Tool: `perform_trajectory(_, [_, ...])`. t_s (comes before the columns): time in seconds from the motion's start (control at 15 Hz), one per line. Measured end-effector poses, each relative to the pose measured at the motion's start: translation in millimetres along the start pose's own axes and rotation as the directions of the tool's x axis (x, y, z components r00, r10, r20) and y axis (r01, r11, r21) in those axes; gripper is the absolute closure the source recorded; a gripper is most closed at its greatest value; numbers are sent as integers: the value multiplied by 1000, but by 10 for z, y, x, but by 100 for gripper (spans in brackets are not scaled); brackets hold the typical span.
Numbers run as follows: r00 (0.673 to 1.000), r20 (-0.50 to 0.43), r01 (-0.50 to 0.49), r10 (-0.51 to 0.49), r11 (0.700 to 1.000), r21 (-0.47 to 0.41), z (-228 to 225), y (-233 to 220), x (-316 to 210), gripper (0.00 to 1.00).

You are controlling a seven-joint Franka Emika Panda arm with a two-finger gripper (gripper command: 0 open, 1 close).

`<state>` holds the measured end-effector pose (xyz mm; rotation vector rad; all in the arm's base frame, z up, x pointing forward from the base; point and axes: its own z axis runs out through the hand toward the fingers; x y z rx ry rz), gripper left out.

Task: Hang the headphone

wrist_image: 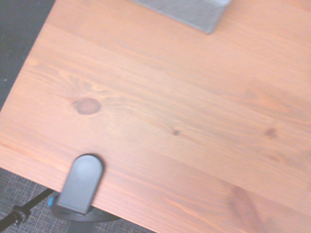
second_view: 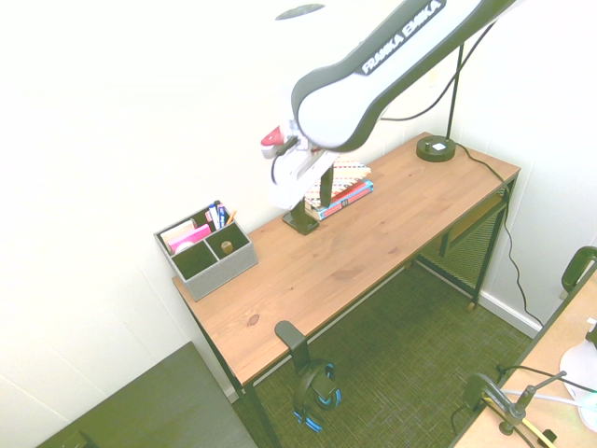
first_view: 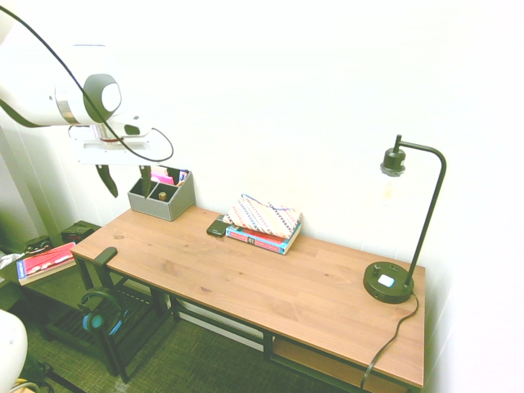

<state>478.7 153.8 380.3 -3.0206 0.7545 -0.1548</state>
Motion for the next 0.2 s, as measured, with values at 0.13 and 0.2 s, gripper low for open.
perform_trajectory(0.13, [999,4,-50,50,999,-1,-59,394,236,0])
perform_trajectory(0.2, [997,6,-76,76,997,-2,-67,566,330,0])
